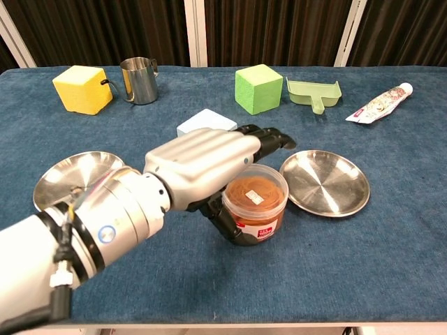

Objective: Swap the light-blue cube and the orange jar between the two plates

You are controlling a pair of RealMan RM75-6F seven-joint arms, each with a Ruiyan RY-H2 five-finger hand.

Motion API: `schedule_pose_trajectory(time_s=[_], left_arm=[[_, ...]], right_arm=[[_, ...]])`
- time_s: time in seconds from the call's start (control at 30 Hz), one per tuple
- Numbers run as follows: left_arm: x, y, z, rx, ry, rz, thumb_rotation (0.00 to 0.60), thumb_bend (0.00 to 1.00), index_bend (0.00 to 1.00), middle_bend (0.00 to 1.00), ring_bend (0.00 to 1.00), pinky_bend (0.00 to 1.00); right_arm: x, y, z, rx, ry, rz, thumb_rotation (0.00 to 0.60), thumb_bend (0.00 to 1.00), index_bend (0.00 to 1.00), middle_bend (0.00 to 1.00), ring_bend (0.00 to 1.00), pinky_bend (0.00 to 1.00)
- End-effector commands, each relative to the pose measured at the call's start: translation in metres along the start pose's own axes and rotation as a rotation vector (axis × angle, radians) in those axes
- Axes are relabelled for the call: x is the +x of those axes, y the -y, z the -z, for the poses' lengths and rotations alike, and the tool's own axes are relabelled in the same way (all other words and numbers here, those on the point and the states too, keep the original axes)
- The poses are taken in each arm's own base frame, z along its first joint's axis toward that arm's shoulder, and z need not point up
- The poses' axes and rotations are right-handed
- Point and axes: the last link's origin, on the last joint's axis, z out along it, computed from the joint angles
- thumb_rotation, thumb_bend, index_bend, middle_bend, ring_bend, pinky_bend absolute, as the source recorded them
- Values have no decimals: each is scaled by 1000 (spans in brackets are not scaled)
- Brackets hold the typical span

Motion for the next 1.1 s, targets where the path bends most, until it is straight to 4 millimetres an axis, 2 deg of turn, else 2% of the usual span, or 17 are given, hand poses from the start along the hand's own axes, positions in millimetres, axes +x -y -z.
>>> schedule_pose_trajectory(time_s=[0.03, 0.13, 0.2, 0.4, 0.63, 0.9, 1.0, 1.1], left_arm=[[31, -3, 3, -36, -44, 92, 578, 0, 74, 18, 0, 144], [63, 12, -7, 3, -176, 94, 557, 3, 74, 19, 0, 141], [69, 26, -17, 58, -212, 101, 553, 16, 74, 19, 0, 140], [50, 65, -51, 247, -138, 174, 523, 27, 74, 22, 0, 119], [30, 72, -70, 320, -86, 155, 464, 0, 74, 22, 0, 87], [18, 82, -76, 389, -48, 94, 473, 0, 74, 22, 8, 86], [15, 88, -78, 425, -33, 61, 541, 2, 77, 24, 49, 164], [15, 90, -77, 451, -27, 56, 597, 61, 159, 87, 170, 394]], right_arm=[[0, 0, 1, 0, 1, -1, 482, 208, 0, 0, 0, 0], [1, -1, 2, 0, -3, -2, 482, 208, 0, 0, 0, 0], [1, -1, 3, 0, -5, -4, 482, 208, 0, 0, 0, 0], [-1, 1, 1, 9, 4, 3, 481, 207, 0, 0, 0, 0], [0, 0, -1, 2, 10, 1, 482, 208, 0, 0, 0, 0], [3, -2, 2, 8, -1, -9, 483, 208, 0, 0, 0, 0], [4, -2, 3, 12, -4, -14, 482, 208, 0, 0, 0, 0], [5, -2, 5, 12, -12, -19, 483, 208, 0, 0, 0, 0]])
